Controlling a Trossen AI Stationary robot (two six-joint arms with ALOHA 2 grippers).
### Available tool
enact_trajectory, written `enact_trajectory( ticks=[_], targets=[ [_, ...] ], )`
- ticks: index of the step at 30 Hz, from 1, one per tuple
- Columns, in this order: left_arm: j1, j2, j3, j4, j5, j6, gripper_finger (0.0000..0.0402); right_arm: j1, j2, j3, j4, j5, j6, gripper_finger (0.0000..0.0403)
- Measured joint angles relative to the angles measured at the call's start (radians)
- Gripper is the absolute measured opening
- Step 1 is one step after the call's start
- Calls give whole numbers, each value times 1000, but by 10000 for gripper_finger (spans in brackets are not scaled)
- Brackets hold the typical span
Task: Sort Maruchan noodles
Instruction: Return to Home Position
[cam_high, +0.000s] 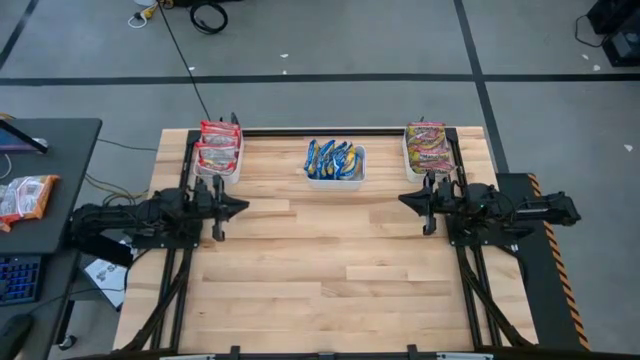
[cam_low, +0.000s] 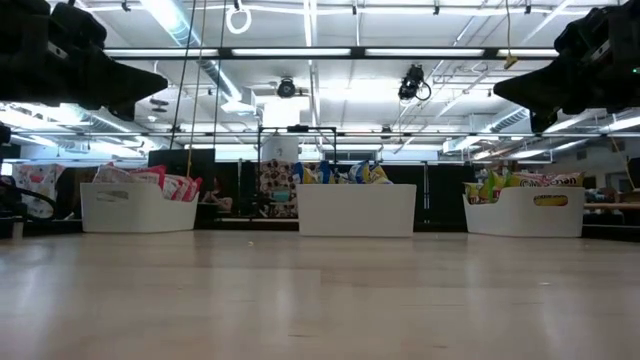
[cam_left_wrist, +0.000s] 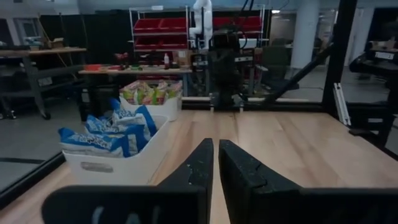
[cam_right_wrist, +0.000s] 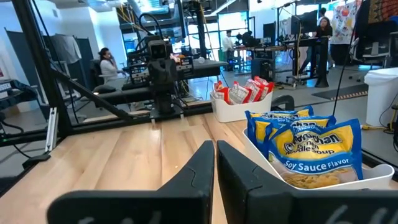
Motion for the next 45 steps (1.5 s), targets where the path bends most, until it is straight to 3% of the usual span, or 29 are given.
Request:
enact_trajectory(
  ticks=[45],
  targets=[
    [-50,39,-1,31,-15,0,32,0,1,0,2,-3,0,27]
  ],
)
